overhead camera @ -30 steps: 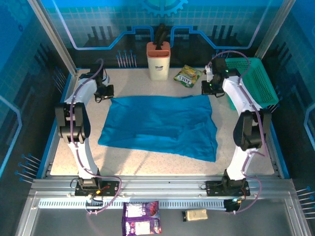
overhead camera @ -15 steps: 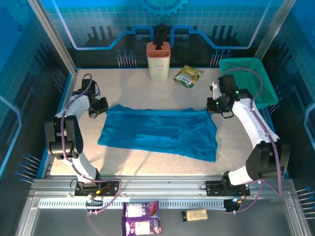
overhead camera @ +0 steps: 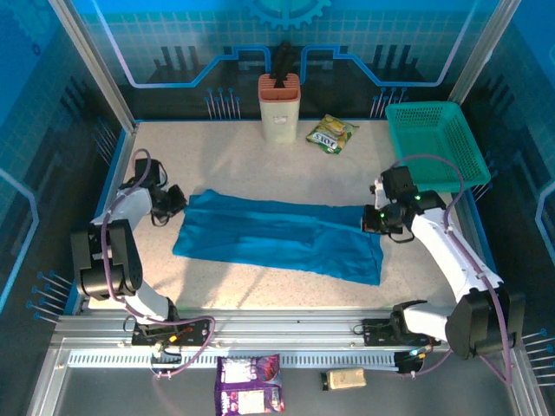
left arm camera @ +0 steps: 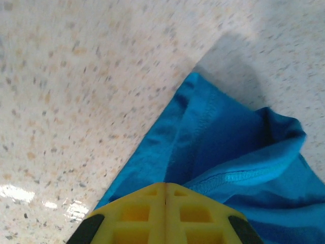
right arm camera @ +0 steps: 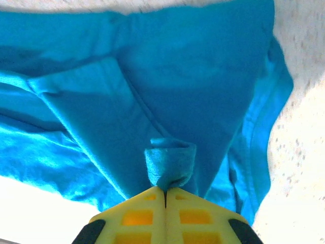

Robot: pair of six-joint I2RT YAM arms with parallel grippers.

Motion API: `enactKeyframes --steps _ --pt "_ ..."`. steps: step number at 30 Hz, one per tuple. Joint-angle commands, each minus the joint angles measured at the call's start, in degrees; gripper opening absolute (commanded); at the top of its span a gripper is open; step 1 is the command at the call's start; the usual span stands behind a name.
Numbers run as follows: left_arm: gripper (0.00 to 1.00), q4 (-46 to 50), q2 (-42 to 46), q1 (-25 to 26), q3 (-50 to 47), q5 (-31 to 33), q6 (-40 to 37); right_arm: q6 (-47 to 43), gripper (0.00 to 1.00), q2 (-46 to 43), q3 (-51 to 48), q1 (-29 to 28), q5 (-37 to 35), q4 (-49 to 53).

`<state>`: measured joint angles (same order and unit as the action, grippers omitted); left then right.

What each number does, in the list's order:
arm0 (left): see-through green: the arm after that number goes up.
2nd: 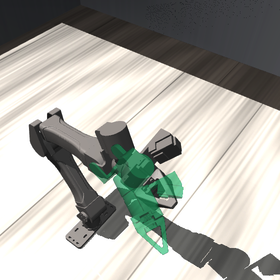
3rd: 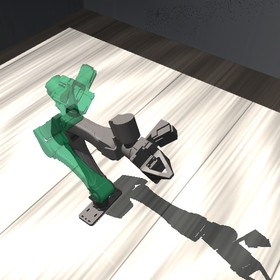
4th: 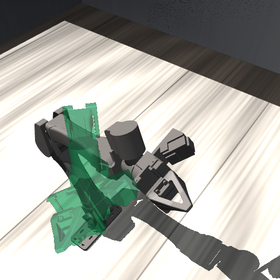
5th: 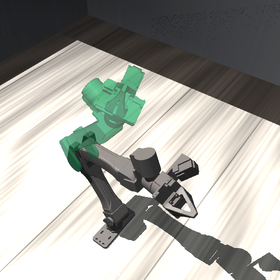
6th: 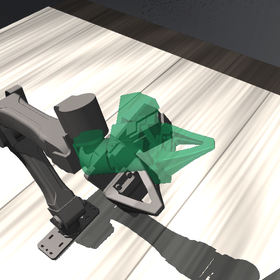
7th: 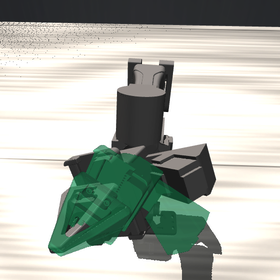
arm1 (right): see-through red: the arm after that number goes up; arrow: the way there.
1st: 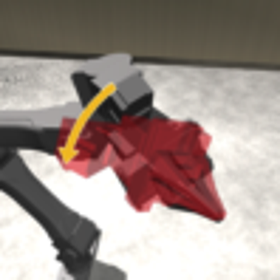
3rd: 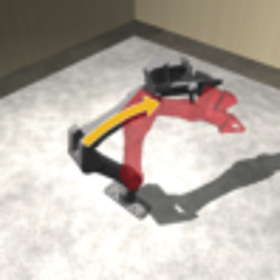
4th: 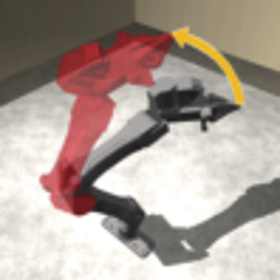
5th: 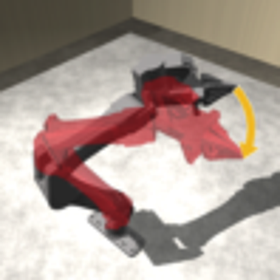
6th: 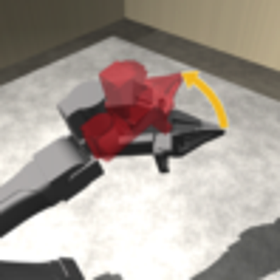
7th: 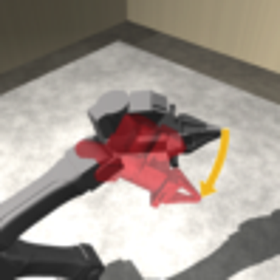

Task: Fold the inside-out t-shirt

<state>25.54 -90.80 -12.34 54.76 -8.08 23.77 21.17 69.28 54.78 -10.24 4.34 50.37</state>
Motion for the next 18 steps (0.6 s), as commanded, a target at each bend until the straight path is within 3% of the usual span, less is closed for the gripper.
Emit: enactKeyframes --steps 1,5,9,13,18 --pt "0.14 -3.0 2.3 -0.8 -5.3 -1.0 4.8 6.0 0.17 -0.7 -3.8 -0.8 -2.7 0.0" --pt "0.28 -4.9 6.1 -0.8 -9.3 0.1 6.6 8.2 0.31 -2.0 -3.1 -2.0 -6.0 0.4" --pt "0.31 -4.0 9.3 -0.8 -8.7 0.2 6.6 8.1 0.32 -1.1 1.3 -4.7 -7.0 0.4" --pt "0.34 -3.4 10.0 0.0 -6.3 -2.3 5.6 6.8 0.33 4.1 5.4 -9.1 -3.0 -2.2" --pt "0.38 2.3 3.5 5.2 2.5 -3.2 -1.4 6.0 0.34 12.6 10.1 -14.3 -1.3 -4.3"
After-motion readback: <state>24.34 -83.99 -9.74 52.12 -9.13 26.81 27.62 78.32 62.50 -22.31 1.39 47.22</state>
